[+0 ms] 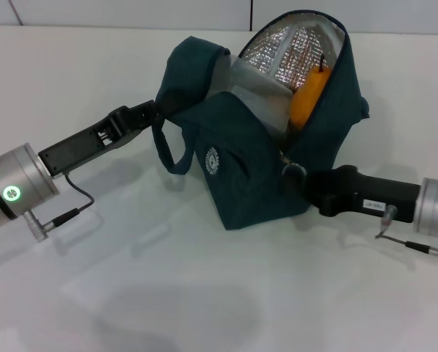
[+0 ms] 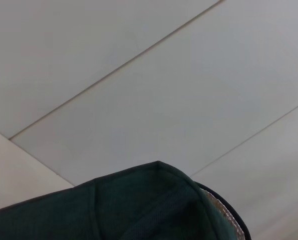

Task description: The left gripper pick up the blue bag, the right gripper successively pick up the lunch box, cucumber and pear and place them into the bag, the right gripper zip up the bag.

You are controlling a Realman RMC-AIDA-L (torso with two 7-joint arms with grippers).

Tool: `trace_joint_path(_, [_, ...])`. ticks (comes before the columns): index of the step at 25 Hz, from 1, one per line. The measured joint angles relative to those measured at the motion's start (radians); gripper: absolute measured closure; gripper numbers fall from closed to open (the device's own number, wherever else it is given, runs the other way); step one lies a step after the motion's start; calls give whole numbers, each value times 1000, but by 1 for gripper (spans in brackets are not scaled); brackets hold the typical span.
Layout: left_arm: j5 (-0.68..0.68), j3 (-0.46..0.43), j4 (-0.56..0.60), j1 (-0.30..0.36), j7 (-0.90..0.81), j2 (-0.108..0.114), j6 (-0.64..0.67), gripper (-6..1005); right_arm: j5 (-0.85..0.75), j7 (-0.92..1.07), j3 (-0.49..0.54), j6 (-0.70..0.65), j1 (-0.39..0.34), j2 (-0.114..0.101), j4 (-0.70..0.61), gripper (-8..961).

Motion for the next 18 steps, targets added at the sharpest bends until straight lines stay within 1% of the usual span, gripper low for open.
trace_joint_path(6, [0, 0, 0, -4, 0, 0, 0, 945, 5, -48, 69, -69, -62, 4, -19, 937])
trace_joint_path(9, [0, 1, 0, -6, 0, 0, 0, 945, 41, -96, 76, -114, -85, 4, -24, 937])
trace_joint_path(13, [2, 5, 0, -7, 0, -1, 0, 945, 84, -151, 73, -169, -98, 5, -22, 938])
trace_joint_path(18, [6, 6, 0, -9, 0, -1, 14, 943, 90, -183, 73, -204, -93, 4, -24, 938])
